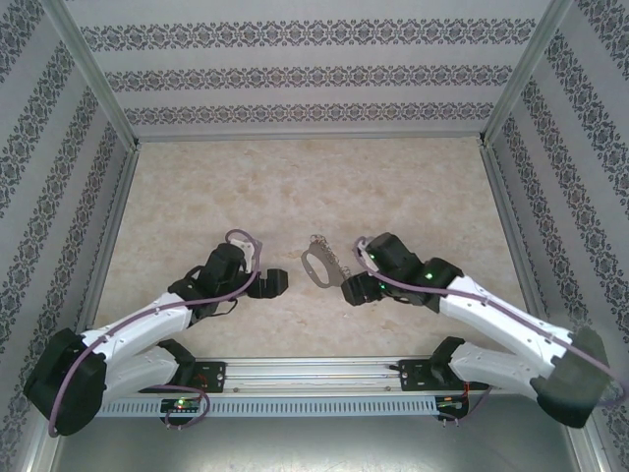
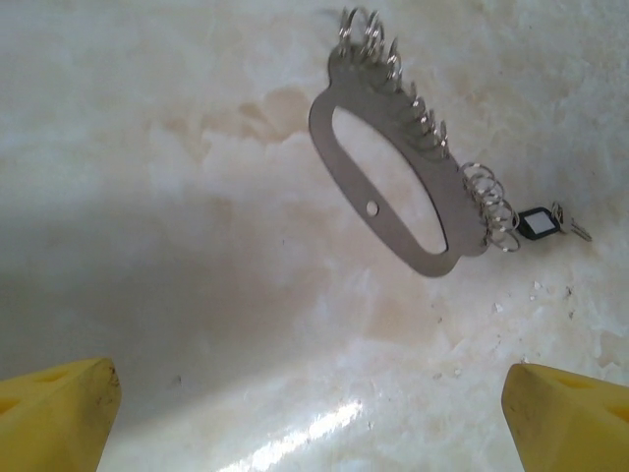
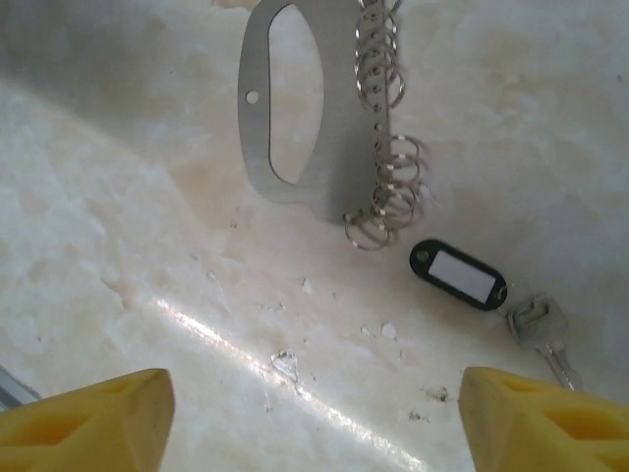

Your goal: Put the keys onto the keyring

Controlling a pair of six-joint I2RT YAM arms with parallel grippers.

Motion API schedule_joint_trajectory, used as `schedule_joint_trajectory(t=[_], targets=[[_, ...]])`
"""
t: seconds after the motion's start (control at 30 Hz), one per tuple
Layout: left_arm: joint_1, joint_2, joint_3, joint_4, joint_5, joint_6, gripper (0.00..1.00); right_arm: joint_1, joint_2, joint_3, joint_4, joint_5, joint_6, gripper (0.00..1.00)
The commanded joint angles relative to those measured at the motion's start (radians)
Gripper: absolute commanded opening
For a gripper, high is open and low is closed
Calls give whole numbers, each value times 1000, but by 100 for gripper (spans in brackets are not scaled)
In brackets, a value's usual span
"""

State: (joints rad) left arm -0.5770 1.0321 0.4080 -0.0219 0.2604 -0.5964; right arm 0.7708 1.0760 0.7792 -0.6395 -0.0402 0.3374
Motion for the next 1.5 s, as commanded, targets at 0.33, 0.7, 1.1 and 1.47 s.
schedule_joint_trajectory(t=[0.33, 0.7, 1.1, 1.47], targets=[[-10, -230, 39, -111, -87, -23, 100, 82, 321, 111, -28, 151, -128, 58], [-9, -232, 55, -146, -115, -11, 100, 103, 503, 206, -58, 170, -212, 38], [-9, -252, 64, -169, -123, 4, 100, 126, 580, 232, -84, 253, -250, 25], [-9, -269, 63, -183, -132, 9, 100, 130, 652, 264, -83, 301, -284, 22]])
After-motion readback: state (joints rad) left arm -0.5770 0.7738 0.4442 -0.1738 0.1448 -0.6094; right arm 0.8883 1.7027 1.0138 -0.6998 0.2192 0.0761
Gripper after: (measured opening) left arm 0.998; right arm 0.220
